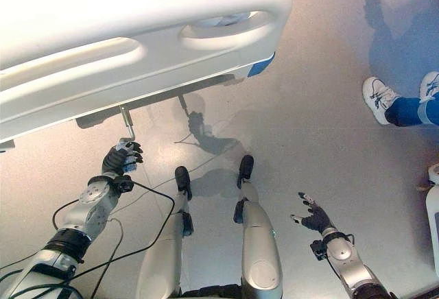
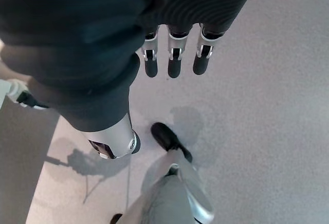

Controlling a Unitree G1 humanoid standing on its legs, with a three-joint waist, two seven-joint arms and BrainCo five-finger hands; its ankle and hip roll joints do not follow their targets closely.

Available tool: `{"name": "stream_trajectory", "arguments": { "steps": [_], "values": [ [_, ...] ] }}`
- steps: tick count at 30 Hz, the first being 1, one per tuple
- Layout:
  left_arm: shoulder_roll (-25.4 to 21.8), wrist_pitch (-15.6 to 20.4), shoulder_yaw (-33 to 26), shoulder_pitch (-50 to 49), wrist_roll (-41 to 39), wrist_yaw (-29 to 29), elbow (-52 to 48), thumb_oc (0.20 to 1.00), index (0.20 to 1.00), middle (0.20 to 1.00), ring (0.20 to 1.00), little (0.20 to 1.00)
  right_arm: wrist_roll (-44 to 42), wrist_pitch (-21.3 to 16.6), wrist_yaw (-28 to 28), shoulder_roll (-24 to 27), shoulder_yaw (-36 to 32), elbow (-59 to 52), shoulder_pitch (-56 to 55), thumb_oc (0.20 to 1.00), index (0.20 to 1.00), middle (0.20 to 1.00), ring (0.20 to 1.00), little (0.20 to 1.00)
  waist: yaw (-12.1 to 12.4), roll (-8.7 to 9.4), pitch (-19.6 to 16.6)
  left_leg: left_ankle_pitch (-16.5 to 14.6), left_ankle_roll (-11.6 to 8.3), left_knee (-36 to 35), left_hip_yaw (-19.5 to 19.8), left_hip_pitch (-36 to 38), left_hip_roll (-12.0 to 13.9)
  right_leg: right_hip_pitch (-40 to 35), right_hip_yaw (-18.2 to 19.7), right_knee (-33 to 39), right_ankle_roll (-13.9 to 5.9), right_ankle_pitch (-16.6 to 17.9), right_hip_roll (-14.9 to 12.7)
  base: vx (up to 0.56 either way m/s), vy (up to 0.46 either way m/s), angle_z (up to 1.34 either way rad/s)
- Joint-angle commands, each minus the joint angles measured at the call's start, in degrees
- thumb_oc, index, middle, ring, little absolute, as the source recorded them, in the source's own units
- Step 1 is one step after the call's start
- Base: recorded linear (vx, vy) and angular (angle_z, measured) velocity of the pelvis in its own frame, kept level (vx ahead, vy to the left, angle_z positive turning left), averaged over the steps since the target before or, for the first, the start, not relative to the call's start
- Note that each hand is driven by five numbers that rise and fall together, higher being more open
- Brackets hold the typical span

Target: Raise the hospital bed

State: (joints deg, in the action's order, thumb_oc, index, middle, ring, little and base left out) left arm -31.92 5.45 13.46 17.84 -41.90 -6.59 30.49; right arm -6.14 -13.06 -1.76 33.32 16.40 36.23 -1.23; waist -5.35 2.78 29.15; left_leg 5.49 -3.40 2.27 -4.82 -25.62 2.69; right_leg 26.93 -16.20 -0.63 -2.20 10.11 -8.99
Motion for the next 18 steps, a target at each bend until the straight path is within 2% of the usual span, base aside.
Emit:
{"name": "stream_trajectory", "arguments": {
  "steps": [1, 4, 8, 10, 14, 18],
  "values": [
    [-5.4, 10.4, -5.8, -15.6, 1.1, 3.0, -16.1, 0.200, 0.200, 0.200, 0.200, 0.200, 0.7, 0.1, 0.0, -0.3, 0.2, 2.2, -4.3, 1.000, 1.000, 1.000, 1.000, 1.000, 5.0, 1.88, -5.4, 1.0, 3.27, 0.8, -0.8, -5.2, -5.3, 0.9, 0.4, -2.3, -4.26, -1.4, 0.7, 0.01, 0.040, 0.11],
    [-5.5, 10.3, -6.3, -15.9, 1.5, 2.7, -14.3, 0.200, 0.200, 0.200, 0.200, 0.200, 0.8, 0.0, 0.1, -0.3, 0.2, 2.2, -4.5, 1.000, 1.000, 1.000, 1.000, 1.000, 5.3, 2.24, -5.4, 0.9, 3.34, 0.7, -0.6, -5.4, -5.4, 0.8, 0.1, -2.2, -4.45, -1.3, 0.6, 0.02, 0.073, 0.07],
    [-5.6, 9.8, -6.9, -15.5, 1.9, 2.1, -10.2, 0.200, 0.200, 0.200, 0.200, 0.200, 0.7, -0.1, 0.2, -0.5, 0.6, 1.9, -4.6, 1.000, 1.000, 1.000, 1.000, 1.000, 5.8, 3.60, -5.2, 0.9, 3.49, 1.0, 0.0, -6.3, -5.6, 0.6, -0.6, -2.0, -4.90, -1.0, 0.2, 0.02, 0.047, 0.06],
    [-5.6, 9.8, -6.9, -15.5, 1.9, 2.1, -10.2, 0.200, 0.200, 0.200, 0.200, 0.200, 0.7, -0.1, 0.2, -0.5, 0.6, 1.9, -4.6, 1.000, 1.000, 1.000, 1.000, 1.000, 5.8, 3.60, -5.2, 0.9, 3.50, 1.0, 0.0, -6.3, -5.6, 0.6, -0.6, -2.0, -4.90, -1.0, 0.2, 0.02, 0.037, 0.05],
    [-5.4, 9.2, -7.0, -13.7, 2.4, 1.2, -4.1, 0.200, 0.200, 0.200, 0.200, 0.200, 0.2, -0.1, 0.3, -0.6, 1.3, 0.7, -4.5, 1.000, 1.000, 1.000, 1.000, 1.000, 5.7, 5.35, -4.7, 0.5, 3.64, 1.6, 0.4, -7.4, -5.7, 0.8, -1.0, -1.8, -5.31, -0.6, -0.1, 0.02, 0.066, 0.06],
    [-5.0, 8.9, -6.9, -12.0, 2.9, 0.5, -0.4, 0.200, 0.200, 0.200, 0.200, 0.200, -0.1, -0.2, 0.4, -0.6, 1.6, 0.1, -4.4, 1.000, 1.000, 1.000, 1.000, 1.000, 5.6, 6.26, -4.5, 0.1, 3.71, 2.0, 0.1, -8.2, -5.6, 1.2, -1.1, -1.8, -5.44, -0.5, -0.2, 0.01, 0.045, 0.08]
  ]
}}
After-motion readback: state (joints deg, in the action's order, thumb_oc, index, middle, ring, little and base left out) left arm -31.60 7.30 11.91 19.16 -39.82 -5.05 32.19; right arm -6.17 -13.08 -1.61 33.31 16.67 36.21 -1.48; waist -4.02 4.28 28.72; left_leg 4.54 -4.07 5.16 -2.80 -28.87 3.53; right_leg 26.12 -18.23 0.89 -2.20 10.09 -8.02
